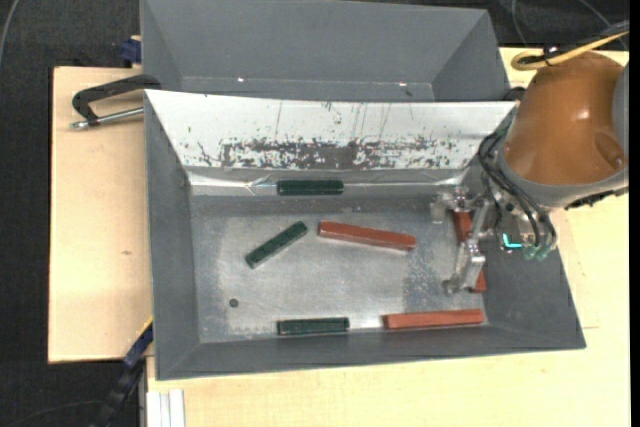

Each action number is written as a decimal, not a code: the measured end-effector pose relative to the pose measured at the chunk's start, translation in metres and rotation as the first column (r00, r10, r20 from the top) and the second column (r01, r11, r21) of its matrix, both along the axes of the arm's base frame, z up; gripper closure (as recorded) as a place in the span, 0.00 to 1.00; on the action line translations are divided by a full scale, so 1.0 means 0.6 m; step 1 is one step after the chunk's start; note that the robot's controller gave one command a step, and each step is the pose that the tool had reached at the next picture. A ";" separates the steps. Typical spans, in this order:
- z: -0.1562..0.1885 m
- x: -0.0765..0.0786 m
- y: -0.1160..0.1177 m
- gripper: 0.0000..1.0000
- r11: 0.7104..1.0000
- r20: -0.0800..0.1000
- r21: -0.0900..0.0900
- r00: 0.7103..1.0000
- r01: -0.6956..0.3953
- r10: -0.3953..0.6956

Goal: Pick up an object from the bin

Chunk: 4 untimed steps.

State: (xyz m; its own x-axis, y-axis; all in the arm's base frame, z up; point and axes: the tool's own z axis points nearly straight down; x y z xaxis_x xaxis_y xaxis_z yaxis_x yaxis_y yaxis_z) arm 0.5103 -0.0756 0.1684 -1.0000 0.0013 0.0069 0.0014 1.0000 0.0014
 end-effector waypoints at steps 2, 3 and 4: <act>-0.163 0.038 0.016 1.00 0.996 0.006 -0.001 0.996 -0.092 0.092; -0.163 0.039 0.016 0.00 0.996 0.006 -0.001 0.996 -0.092 0.092; -0.162 0.091 0.095 0.00 0.996 0.016 0.001 0.996 -0.092 0.092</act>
Offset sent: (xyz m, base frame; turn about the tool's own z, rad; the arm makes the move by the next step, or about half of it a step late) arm 0.0229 0.0086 -0.0984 -0.0918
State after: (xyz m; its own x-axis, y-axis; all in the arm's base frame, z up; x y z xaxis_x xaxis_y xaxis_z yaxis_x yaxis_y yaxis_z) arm 0.5648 -0.0188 0.0711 -0.9958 -0.0908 -0.0095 -0.0909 0.9959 0.0021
